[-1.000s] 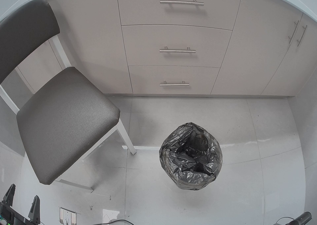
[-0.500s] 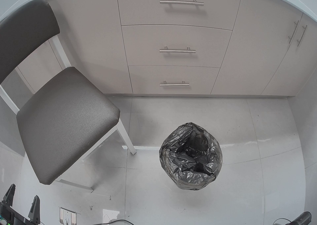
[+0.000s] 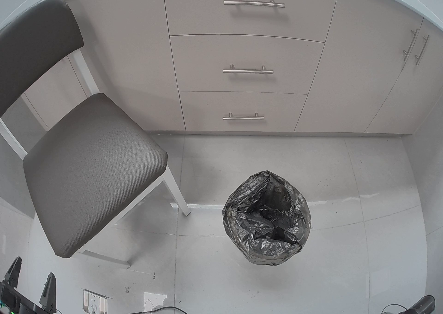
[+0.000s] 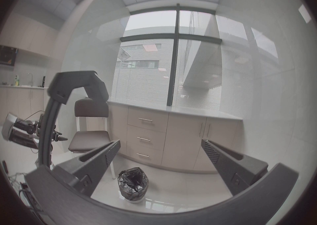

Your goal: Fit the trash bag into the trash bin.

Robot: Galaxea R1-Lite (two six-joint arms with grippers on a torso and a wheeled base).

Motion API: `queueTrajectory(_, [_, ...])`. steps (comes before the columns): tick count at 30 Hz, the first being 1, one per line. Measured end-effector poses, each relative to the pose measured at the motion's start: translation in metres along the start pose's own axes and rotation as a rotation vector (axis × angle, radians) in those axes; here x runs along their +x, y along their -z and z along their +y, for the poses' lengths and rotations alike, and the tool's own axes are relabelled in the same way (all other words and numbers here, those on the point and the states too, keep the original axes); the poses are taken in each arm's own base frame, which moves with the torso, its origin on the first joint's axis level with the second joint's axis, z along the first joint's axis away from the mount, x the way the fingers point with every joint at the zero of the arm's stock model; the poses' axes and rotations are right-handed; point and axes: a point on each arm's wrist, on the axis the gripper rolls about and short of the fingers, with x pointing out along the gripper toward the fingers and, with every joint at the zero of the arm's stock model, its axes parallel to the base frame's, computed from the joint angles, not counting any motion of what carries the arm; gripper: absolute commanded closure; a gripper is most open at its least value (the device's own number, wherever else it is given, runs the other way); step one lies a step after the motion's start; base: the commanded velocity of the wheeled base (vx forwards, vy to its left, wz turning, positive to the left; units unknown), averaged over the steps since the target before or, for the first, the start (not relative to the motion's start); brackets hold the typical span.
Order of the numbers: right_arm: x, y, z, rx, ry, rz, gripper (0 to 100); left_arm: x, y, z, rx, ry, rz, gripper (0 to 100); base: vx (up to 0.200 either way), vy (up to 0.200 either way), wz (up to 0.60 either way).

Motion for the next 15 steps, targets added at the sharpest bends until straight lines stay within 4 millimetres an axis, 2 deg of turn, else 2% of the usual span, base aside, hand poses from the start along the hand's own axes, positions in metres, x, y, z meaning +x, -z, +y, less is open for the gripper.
queueTrajectory(8, [0.066,0.039,-0.006,0.115,0.043,0.104,0,0.000,0.000,0.000,0.000,0.000,-0.001,0,0.000,0.000,0.00])
queueTrajectory(15, [0.113,0.097,-0.008,0.172,0.092,0.205,0,0.000,0.000,0.000,0.000,0.000,-0.001,0,0.000,0.000,0.00])
